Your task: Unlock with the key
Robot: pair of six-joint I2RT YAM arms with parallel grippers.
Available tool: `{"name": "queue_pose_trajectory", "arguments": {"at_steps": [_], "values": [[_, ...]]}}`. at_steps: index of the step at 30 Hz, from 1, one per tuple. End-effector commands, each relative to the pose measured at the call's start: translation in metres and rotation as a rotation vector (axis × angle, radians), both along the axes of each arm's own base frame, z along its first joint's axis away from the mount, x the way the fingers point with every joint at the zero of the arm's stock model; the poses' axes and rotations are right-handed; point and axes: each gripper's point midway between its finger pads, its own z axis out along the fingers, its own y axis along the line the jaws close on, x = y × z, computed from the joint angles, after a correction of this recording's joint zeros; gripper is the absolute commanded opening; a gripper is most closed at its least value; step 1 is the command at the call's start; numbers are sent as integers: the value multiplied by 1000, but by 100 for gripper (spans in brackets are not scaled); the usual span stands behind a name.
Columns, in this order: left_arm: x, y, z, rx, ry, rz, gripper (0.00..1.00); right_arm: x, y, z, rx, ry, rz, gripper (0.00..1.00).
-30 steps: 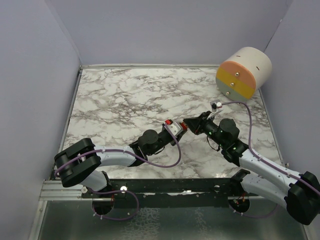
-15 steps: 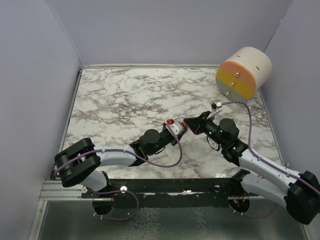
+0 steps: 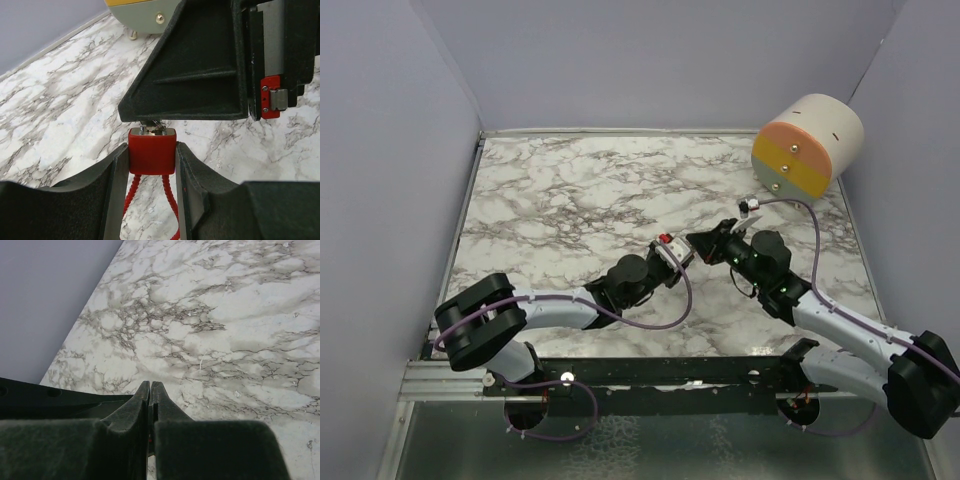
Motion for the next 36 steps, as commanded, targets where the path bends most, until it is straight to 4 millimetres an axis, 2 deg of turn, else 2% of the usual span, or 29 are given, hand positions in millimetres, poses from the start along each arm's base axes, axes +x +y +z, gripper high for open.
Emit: {"name": "queue_pose_trajectory", "arguments": {"at_steps": [1, 15, 36], "values": [[21, -3, 41, -108, -54, 93, 0, -3, 4, -16, -25, 88, 8, 1], [38, 4, 37, -92, -29, 217, 0, 7, -3, -35, -65, 217, -82, 1], [51, -1, 22, 9, 41, 337, 0, 12, -9, -64, -106, 421, -198, 1]]}}
